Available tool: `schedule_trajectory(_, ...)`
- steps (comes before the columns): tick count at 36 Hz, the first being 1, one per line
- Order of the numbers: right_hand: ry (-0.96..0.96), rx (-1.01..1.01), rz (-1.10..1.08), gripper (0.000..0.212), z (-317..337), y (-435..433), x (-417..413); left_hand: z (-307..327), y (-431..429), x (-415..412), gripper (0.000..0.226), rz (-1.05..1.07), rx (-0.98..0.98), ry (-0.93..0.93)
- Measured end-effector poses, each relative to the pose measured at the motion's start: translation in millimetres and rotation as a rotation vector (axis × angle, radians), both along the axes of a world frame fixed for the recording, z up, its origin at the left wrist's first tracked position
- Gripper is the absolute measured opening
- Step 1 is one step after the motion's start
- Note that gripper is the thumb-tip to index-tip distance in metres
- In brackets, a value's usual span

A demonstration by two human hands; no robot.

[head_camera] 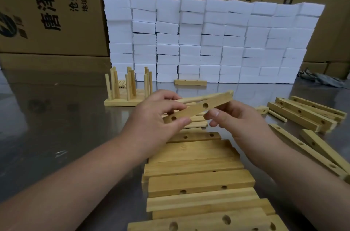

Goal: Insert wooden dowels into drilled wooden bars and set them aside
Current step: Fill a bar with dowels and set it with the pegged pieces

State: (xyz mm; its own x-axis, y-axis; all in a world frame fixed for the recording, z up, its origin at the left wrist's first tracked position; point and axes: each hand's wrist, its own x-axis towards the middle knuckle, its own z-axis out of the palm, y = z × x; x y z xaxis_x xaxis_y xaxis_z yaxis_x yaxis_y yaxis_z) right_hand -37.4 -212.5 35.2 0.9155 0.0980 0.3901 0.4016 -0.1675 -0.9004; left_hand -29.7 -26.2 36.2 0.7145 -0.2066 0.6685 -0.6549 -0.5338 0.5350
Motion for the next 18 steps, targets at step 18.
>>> schedule_trajectory(18,-0.006,0.203,-0.031,0.013,-5,-5,9,0,0,-2,0.011,0.058,-0.250,0.051)
